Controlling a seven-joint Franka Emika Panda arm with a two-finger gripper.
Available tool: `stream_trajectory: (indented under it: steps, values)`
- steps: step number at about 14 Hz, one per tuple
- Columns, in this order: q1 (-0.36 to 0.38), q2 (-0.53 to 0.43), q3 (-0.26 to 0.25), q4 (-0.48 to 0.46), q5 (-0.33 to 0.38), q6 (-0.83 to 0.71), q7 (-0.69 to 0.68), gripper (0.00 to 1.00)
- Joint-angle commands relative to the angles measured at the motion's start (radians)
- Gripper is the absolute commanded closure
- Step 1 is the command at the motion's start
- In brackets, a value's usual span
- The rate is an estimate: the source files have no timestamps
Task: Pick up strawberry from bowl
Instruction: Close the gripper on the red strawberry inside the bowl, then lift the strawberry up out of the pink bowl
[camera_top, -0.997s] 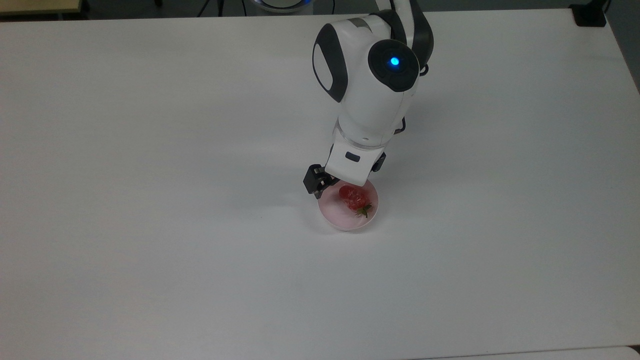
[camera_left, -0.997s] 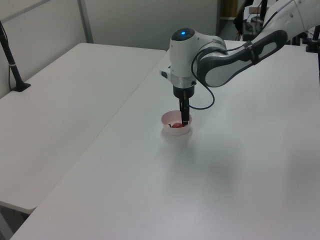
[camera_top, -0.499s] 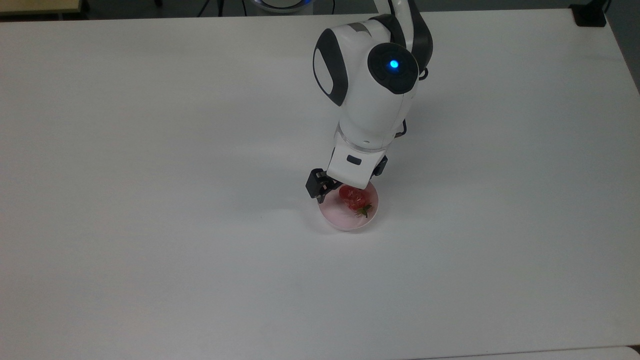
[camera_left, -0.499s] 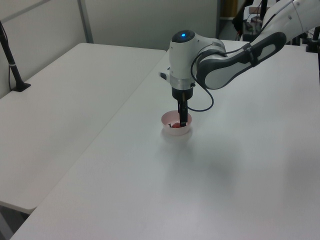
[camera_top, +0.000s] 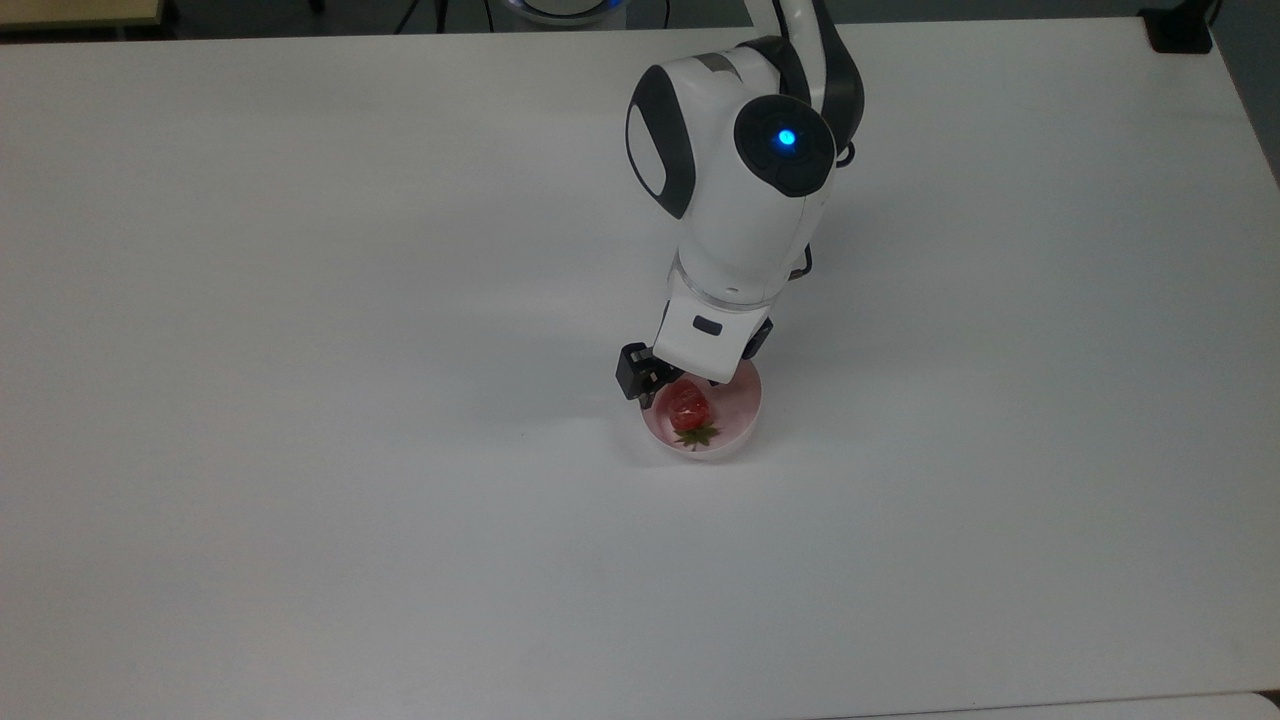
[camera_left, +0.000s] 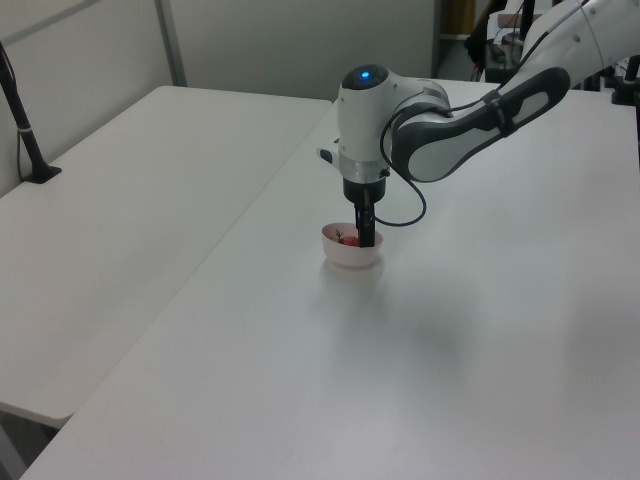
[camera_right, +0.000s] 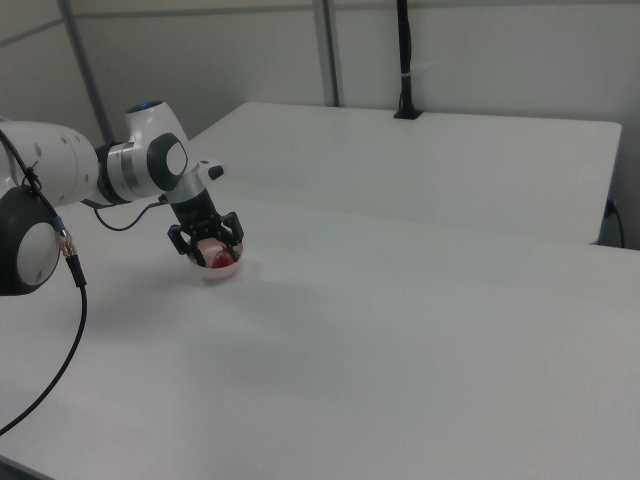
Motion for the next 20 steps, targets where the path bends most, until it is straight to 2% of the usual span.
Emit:
stream_trajectory:
  steps: [1, 2, 4, 7, 11, 12, 16, 17, 18, 19, 20]
  values:
    - [0.005, 0.018, 0.006, 0.005, 0.018, 0.015, 0.022, 0.39]
    - [0.005, 0.018, 0.006, 0.005, 0.018, 0.015, 0.022, 0.42]
    - [0.005, 0.018, 0.012, 0.005, 0.015, 0.015, 0.021, 0.56]
    - [0.004, 0.015, 0.012, 0.004, 0.014, 0.014, 0.019, 0.7]
    - [0.002, 0.005, 0.014, 0.005, 0.014, 0.012, 0.014, 0.73]
    - [0.001, 0.0, 0.014, 0.005, 0.014, 0.01, 0.014, 0.79]
    - [-0.004, -0.014, 0.014, 0.005, 0.02, 0.012, 0.02, 0.79]
    - [-0.01, -0.02, 0.015, 0.005, 0.021, 0.012, 0.025, 0.74]
    - [-0.012, -0.02, 0.017, 0.007, 0.027, 0.014, 0.039, 0.63]
    - [-0.012, -0.019, 0.017, 0.007, 0.044, 0.024, 0.083, 0.38]
    - [-0.012, -0.018, 0.017, 0.005, 0.055, 0.064, 0.124, 0.32]
